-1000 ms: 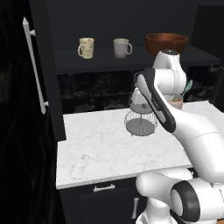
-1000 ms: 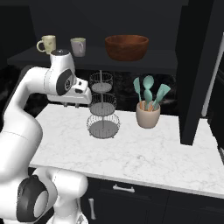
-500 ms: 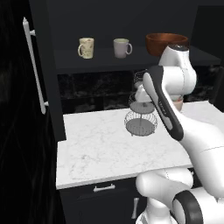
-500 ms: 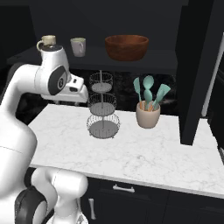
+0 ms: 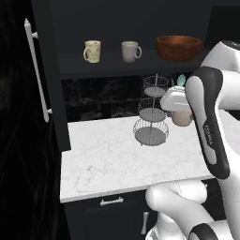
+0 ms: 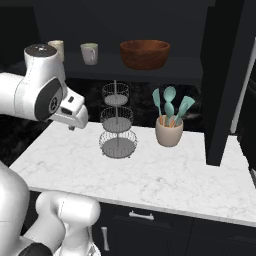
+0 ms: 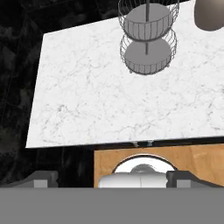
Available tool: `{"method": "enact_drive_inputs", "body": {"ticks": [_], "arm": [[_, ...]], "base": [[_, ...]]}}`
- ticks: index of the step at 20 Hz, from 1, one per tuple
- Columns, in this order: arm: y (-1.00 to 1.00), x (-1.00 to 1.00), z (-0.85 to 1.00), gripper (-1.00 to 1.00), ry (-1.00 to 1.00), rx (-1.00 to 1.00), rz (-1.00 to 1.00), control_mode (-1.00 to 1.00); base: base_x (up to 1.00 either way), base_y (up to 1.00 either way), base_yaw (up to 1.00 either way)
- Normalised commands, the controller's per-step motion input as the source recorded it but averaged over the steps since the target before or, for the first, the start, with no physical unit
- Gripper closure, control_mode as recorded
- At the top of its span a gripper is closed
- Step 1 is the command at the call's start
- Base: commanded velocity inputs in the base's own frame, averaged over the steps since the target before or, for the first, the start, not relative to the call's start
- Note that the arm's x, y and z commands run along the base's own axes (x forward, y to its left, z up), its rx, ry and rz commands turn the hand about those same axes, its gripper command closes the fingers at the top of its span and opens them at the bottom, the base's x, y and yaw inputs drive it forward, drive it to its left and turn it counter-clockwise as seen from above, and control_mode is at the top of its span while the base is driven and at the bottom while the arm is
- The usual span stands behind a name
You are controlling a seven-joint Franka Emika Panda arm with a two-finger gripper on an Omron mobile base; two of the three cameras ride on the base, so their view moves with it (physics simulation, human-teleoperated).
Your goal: Gather all objects into one cabinet and sort the glasses and bowls to opposite sides.
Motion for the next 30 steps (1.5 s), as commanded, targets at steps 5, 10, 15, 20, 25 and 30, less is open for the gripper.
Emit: {"method": "enact_drive_inputs", "body": {"ticks": [5,10,15,20,25,30], "arm": [[0.00,-0.92,0.29,-1.00,0.00,0.10,-0.03,-1.00],[0.00,-0.54,0.26,-1.00,-0.06,-0.01,0.00,-1.00],[0.00,-0.34,0.16,-1.00,-0.05,-0.01,0.00,-1.00],[0.00,0.00,0.00,-1.00,0.00,0.00,0.00,1.00],[0.00,0.00,0.00,-1.00,0.00,0.00,0.00,1.00],[0.00,0.00,0.00,-1.00,0.00,0.00,0.00,1.00]], "base": [[0.00,0.00,0.00],[0.00,0.00,0.00],[0.00,0.00,0.00],[0.00,0.00,0.00],[-0.30,0.00,0.00],[-0.96,0.00,0.00]]}}
